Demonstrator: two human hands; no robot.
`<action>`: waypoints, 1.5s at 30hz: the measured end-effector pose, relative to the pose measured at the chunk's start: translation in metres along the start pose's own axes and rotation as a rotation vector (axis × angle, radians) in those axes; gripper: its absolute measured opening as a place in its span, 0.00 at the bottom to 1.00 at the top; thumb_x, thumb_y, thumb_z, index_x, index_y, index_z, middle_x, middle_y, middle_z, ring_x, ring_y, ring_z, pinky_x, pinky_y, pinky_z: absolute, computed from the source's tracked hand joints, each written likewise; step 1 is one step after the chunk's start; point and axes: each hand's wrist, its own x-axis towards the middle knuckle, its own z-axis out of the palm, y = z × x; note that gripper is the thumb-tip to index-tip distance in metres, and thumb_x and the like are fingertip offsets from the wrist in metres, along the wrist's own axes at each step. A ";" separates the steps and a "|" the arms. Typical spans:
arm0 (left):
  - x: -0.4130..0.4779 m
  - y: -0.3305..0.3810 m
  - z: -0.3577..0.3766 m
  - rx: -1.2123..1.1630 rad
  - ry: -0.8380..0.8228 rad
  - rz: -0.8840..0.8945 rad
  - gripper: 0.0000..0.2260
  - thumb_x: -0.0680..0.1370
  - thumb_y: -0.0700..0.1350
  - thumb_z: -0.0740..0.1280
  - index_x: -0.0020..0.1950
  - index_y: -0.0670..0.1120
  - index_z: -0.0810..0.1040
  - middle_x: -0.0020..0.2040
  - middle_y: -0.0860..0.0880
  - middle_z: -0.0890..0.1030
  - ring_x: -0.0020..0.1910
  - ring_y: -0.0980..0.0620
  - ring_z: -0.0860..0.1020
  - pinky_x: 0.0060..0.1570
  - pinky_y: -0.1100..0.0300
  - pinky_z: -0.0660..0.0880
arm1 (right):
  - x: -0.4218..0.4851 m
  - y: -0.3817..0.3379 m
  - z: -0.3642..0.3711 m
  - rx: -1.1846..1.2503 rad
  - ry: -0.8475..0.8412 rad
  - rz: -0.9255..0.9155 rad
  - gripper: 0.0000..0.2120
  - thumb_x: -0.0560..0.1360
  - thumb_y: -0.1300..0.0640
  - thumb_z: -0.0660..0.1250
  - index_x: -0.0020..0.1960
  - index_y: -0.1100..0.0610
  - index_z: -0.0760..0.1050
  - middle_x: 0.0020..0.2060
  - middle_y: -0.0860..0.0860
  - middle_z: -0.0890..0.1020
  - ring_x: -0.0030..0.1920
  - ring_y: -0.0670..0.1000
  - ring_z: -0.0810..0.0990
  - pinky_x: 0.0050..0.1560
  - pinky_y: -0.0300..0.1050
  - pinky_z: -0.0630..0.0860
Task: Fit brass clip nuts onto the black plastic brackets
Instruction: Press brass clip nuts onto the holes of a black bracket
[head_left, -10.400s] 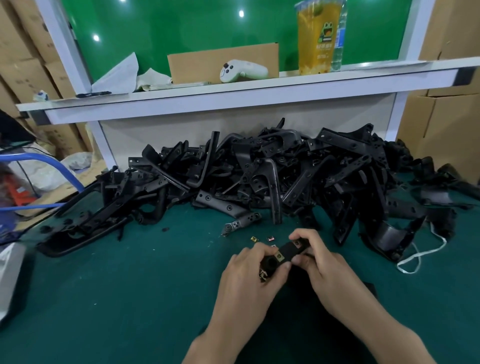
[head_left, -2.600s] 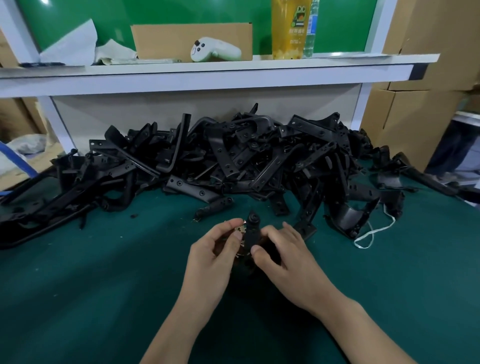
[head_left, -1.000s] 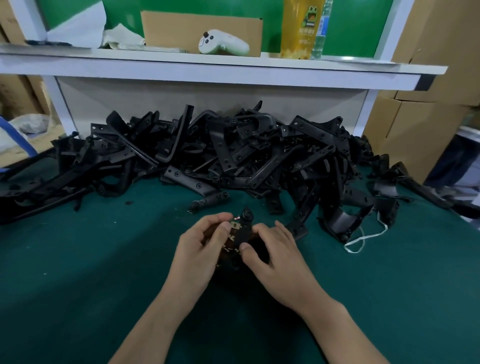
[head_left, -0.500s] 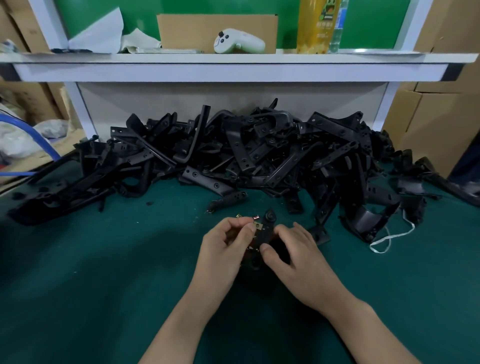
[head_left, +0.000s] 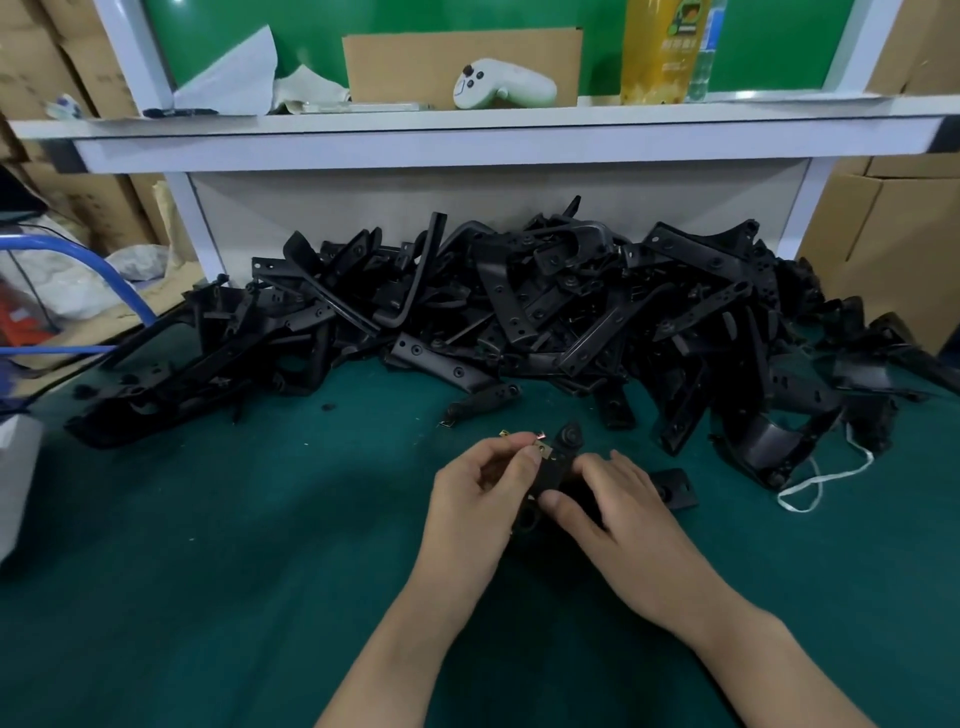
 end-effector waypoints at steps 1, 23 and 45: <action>0.000 0.000 0.000 -0.002 -0.006 0.004 0.04 0.80 0.45 0.70 0.51 0.53 0.84 0.46 0.59 0.86 0.47 0.63 0.83 0.45 0.71 0.77 | 0.000 0.001 0.001 0.003 -0.002 0.007 0.14 0.76 0.28 0.50 0.47 0.36 0.63 0.47 0.31 0.70 0.57 0.38 0.64 0.70 0.37 0.55; -0.001 -0.004 0.000 0.039 -0.013 0.063 0.05 0.79 0.44 0.71 0.52 0.54 0.84 0.46 0.57 0.86 0.46 0.61 0.83 0.45 0.70 0.76 | 0.002 0.000 0.001 0.063 -0.029 0.038 0.05 0.75 0.28 0.52 0.44 0.25 0.62 0.42 0.34 0.75 0.51 0.40 0.69 0.54 0.37 0.65; -0.002 -0.005 0.002 0.104 0.009 0.115 0.07 0.79 0.42 0.71 0.50 0.55 0.84 0.44 0.57 0.86 0.43 0.61 0.83 0.43 0.72 0.75 | 0.010 0.004 0.004 0.173 0.034 -0.044 0.11 0.80 0.39 0.54 0.41 0.38 0.68 0.36 0.38 0.74 0.40 0.45 0.74 0.49 0.44 0.63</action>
